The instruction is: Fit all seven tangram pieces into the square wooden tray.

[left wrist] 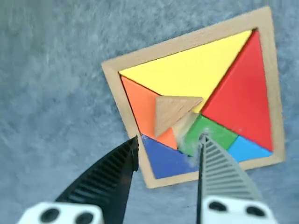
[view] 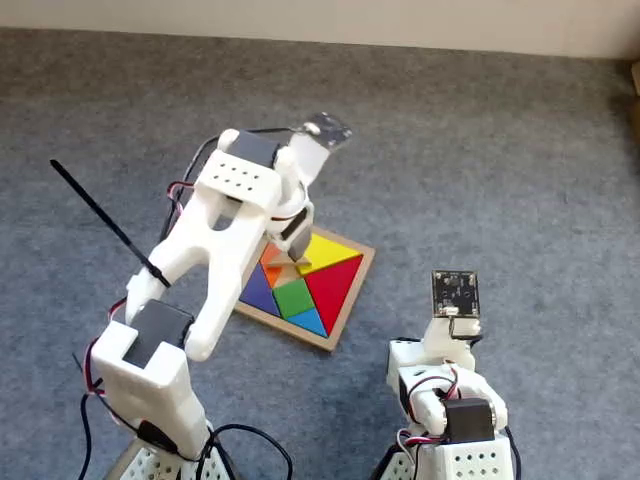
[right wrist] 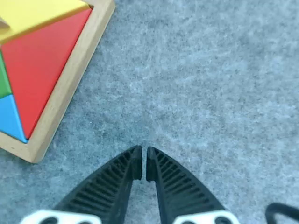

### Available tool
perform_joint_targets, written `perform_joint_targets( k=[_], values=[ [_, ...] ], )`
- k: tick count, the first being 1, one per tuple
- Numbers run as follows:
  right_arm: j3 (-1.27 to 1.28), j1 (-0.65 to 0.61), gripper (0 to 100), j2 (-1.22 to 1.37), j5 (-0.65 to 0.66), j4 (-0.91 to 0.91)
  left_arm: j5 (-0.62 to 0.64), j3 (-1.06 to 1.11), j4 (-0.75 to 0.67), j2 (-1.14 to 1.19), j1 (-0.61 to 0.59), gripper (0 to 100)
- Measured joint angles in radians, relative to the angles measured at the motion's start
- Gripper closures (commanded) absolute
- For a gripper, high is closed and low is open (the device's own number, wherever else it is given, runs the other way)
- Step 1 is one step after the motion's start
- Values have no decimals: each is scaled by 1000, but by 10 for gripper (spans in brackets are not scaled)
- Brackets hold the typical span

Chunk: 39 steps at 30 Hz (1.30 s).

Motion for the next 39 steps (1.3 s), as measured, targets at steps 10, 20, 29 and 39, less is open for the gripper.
perform_joint_targets(
  k=[10,20,29,39],
  values=[
    [0,0,964,0,0,0,454,0,2,8,2,800],
    [0,0,964,0,0,0,827,0,2,11,-71,796],
    [0,0,964,0,0,0,980,35,-2,11,-74,795],
    [0,0,964,0,0,0,1114,187,-150,11,-72,598]
  ],
)
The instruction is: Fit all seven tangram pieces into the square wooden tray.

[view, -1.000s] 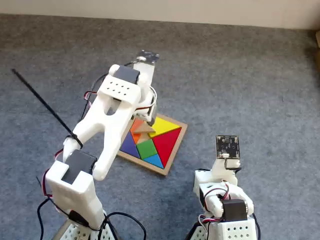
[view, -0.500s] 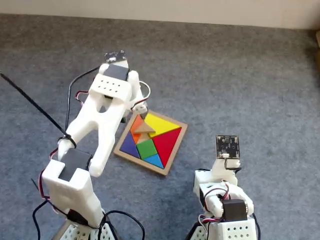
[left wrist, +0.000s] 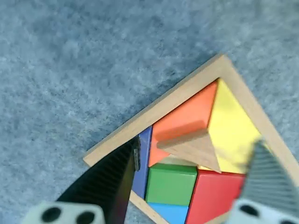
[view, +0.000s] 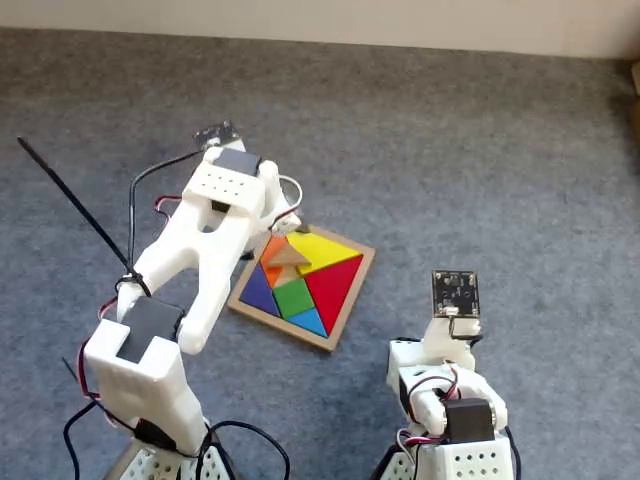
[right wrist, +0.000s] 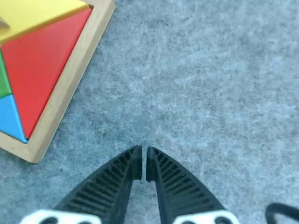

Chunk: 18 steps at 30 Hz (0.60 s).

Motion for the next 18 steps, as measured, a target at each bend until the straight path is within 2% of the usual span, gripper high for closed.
perform_joint_targets(
  k=[9,18],
  values=[
    [0,0,964,0,0,0,29,32,-11,0,51,702],
    [0,0,964,0,0,0,29,32,-11,8,78,715]
  ],
)
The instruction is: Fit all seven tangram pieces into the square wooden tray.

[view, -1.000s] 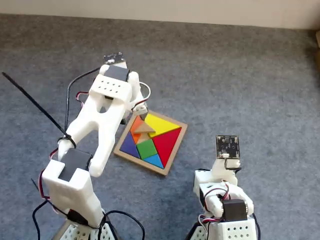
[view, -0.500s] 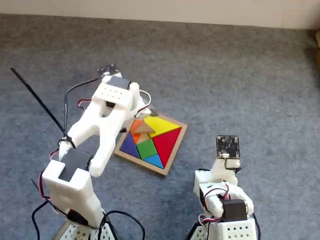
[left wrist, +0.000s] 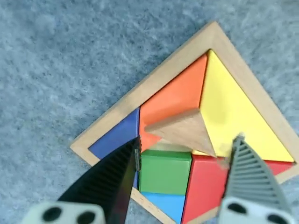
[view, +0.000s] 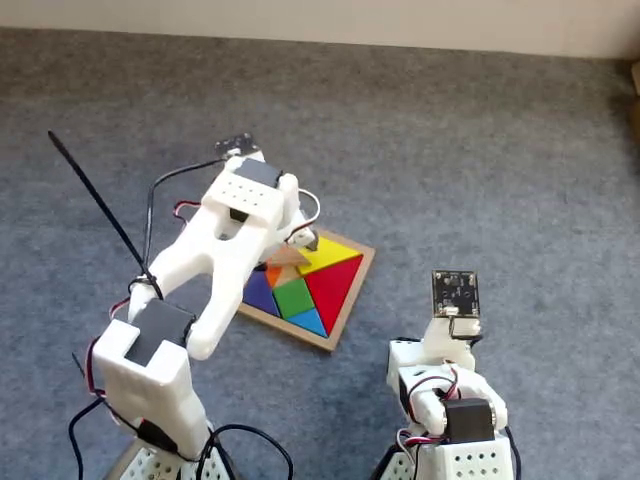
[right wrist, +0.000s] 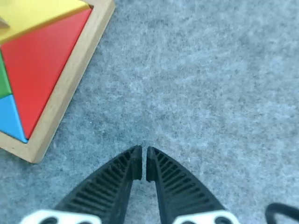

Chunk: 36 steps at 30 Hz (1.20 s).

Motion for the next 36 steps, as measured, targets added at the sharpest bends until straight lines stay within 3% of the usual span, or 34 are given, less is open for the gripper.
perform_joint_targets(
  k=[17,36],
  values=[
    [0,0,964,0,0,0,0,-25,-49,106,0,716],
    [0,0,964,0,0,0,0,-49,29,97,0,716]
  ],
)
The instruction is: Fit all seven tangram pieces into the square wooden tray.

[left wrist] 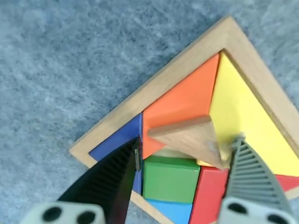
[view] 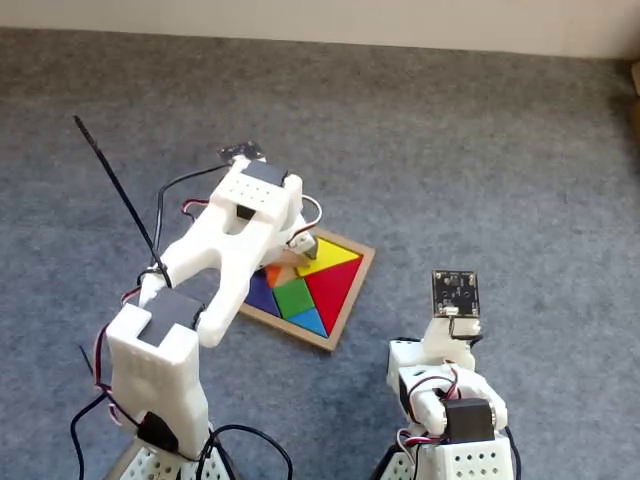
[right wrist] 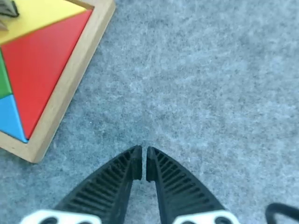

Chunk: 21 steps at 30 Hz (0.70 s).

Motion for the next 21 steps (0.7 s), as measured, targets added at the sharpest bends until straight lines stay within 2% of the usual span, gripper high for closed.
perform_joint_targets(
  k=[11,13,17,18,21],
  values=[
    [0,0,964,0,0,0,0,-14,28,2,0,724],
    [0,0,964,0,0,0,0,-14,28,2,0,780],
    [0,0,964,0,0,0,0,-14,28,2,0,978],
    [0,0,964,0,0,0,0,-15,28,2,0,1000],
    [0,0,964,0,0,0,0,-14,0,2,-2,945]
  ],
)
